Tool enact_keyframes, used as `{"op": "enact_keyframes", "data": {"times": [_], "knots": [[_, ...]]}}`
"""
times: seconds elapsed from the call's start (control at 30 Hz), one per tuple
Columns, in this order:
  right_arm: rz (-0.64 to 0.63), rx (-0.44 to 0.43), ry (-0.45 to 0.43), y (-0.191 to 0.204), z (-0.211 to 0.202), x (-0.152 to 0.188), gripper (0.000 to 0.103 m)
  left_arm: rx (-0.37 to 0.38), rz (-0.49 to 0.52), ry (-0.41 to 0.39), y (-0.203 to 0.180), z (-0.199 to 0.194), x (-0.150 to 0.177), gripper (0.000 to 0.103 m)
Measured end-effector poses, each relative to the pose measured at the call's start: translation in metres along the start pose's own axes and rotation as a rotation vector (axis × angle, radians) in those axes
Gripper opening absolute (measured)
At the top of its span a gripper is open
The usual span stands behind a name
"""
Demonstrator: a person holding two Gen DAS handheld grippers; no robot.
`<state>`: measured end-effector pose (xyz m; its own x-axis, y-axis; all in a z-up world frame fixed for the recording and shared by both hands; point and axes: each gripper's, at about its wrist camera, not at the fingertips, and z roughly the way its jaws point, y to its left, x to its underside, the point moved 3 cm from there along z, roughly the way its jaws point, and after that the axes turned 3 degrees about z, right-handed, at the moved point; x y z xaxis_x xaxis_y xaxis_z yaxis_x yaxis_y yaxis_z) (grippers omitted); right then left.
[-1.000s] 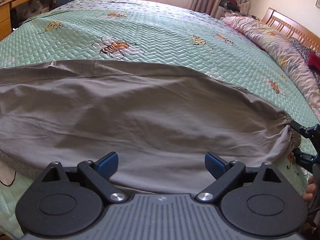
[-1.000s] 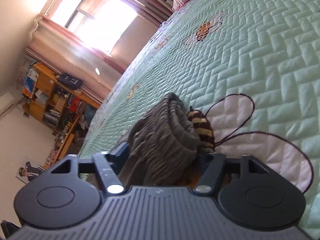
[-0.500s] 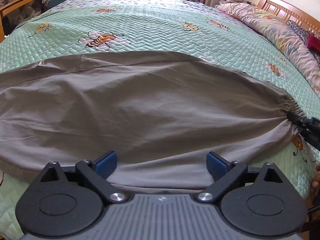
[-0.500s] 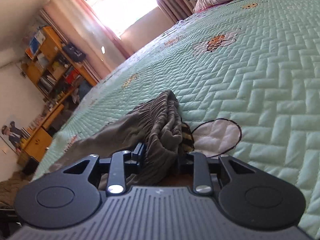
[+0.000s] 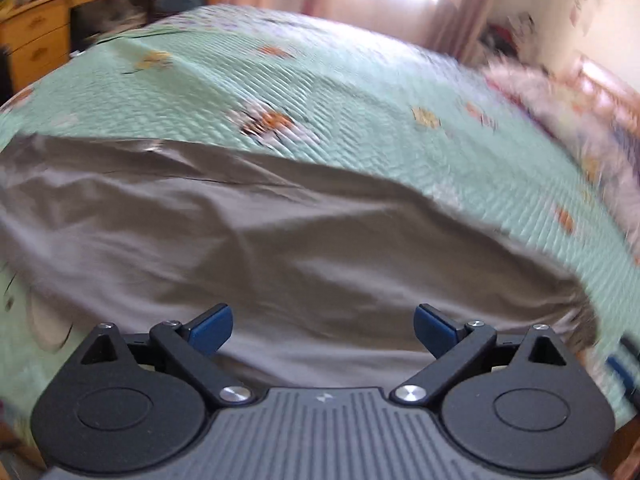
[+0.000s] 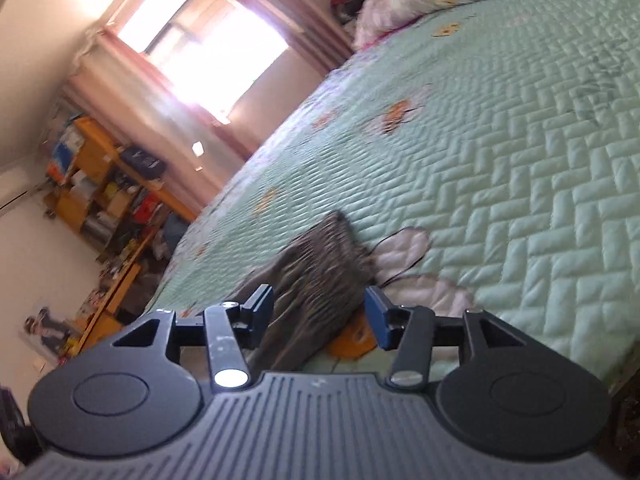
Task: Fold clothes
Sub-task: 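Lay the cuff with the right tool onto the trousers and release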
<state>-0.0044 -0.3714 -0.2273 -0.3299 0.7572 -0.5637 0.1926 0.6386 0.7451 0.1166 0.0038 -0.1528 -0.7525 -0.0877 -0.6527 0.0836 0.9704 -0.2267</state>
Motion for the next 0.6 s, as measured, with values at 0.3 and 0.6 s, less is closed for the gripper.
{"op": "enact_keyframes", "data": {"times": [0.3, 0.6], "knots": [[-0.076, -0.194, 0.09, 0.086, 0.016, 0.03, 0.059, -0.009, -0.045, -0.019, 0.009, -0.053, 0.004, 0.099], [0.06, -0.037, 0.253, 0.039, 0.058, 0.049, 0.06, -0.017, -0.119, -0.01, 0.036, -0.068, 0.013, 0.1]]}}
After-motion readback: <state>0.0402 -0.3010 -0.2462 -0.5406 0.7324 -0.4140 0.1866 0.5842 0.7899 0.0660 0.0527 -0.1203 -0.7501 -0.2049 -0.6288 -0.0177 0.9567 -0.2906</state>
